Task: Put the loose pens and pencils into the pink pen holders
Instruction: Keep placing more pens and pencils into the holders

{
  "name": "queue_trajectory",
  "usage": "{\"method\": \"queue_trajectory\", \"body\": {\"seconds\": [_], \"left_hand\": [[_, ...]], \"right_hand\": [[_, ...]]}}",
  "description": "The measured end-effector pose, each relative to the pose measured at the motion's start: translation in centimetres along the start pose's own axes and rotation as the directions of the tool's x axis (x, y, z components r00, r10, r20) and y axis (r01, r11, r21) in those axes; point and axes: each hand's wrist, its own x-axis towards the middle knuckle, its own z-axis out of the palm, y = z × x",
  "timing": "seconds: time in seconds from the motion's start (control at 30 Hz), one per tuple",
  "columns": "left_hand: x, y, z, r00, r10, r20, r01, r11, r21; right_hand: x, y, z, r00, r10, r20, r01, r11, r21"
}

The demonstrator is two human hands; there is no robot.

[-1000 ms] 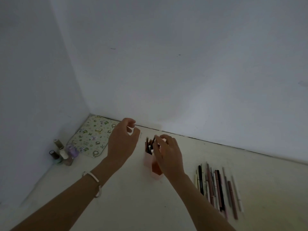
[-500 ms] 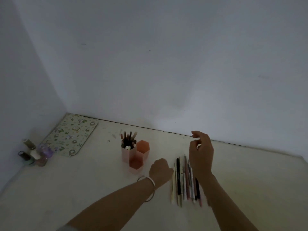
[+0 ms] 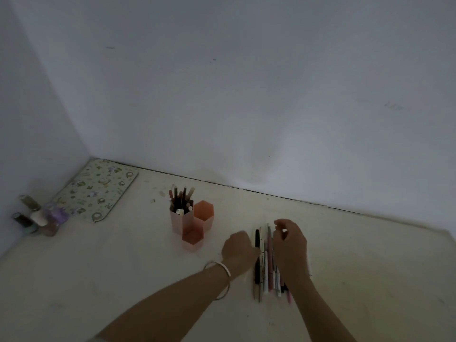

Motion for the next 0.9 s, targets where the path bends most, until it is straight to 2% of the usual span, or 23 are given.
{"method": "queue_trajectory", "body": {"seconds": [0.1, 0.23, 0.37, 0.5, 0.63, 0.7, 0.8, 0.9], "left_hand": [[0.4, 1.7, -5.3, 0.986, 0.105, -0.132, -0.132, 0.967, -0.219], [0.2, 2.7, -12.4, 0.934, 0.182, -0.308, -0.293, 0.883, -0.366], [0.2, 1.7, -16.7, 0.88, 0.137, -0.455, -0.362, 0.815, -0.453], [0.2, -0.6, -19.9, 0.844, 0.121, -0.523, -0.404, 0.785, -0.47], [0.3, -3.5, -22.6, 0.777, 0.181, -0.602, -0.476, 0.795, -0.375], [0.3, -4.9, -23.3, 0.746, 0.218, -0.63, -0.498, 0.81, -0.31], [0.3, -7.1, -22.8, 0.729, 0.265, -0.631, -0.498, 0.838, -0.224], [0.7, -8.8, -21.1, 0.732, 0.284, -0.62, -0.469, 0.87, -0.155]], "right_hand": [[0.4, 0.3, 1.5, 0.98, 0.091, 0.176, -0.048, 0.97, -0.237], [-0.3, 0.7, 3.4, 0.925, 0.173, 0.338, 0.009, 0.879, -0.476], [-1.0, 0.9, 4.7, 0.908, 0.2, 0.367, 0.031, 0.844, -0.536], [-1.1, 0.7, 5.6, 0.896, 0.255, 0.364, -0.012, 0.833, -0.553], [-0.3, -1.1, 5.3, 0.924, 0.265, 0.276, -0.172, 0.932, -0.319], [0.4, -2.8, 4.9, 0.956, 0.21, 0.206, -0.18, 0.971, -0.155], [1.6, -6.2, 4.4, 0.994, 0.065, 0.084, -0.07, 0.996, 0.06], [2.1, -9.3, 4.5, 0.998, -0.059, -0.021, 0.063, 0.963, 0.262]]}}
